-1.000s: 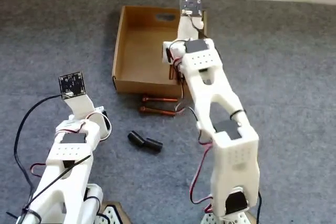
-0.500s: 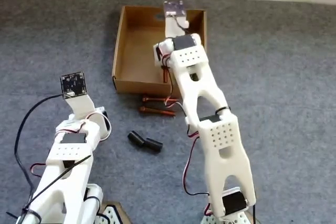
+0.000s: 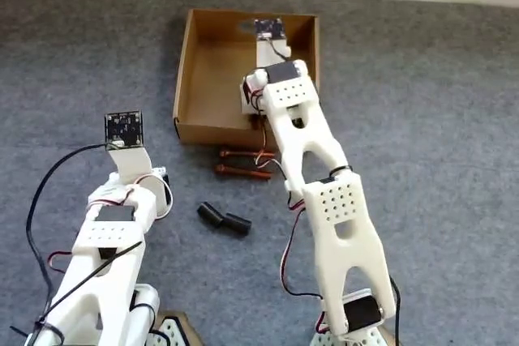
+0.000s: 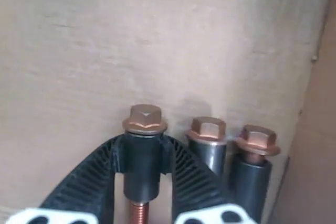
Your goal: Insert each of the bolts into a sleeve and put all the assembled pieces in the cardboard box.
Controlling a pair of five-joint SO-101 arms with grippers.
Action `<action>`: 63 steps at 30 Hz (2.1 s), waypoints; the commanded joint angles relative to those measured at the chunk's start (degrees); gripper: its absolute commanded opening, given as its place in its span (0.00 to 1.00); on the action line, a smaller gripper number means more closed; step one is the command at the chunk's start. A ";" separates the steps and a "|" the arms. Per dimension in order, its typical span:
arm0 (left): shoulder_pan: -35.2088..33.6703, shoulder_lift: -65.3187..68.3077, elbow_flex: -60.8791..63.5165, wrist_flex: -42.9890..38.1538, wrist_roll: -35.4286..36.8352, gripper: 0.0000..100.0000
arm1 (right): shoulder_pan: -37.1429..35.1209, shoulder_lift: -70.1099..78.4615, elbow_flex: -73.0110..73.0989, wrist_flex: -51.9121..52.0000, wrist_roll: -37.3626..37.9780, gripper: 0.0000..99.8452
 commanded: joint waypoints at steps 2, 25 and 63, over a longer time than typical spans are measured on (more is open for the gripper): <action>0.92 -0.31 -0.31 -0.97 -0.35 0.01 | 3.30 -1.10 -2.77 0.13 0.79 0.01; 0.92 -0.31 -0.31 -0.97 -0.35 0.01 | 2.59 -1.19 -2.77 4.53 0.79 0.17; 1.01 -0.13 -0.40 -1.14 -0.35 0.01 | 2.07 -12.09 -43.91 29.85 0.44 0.10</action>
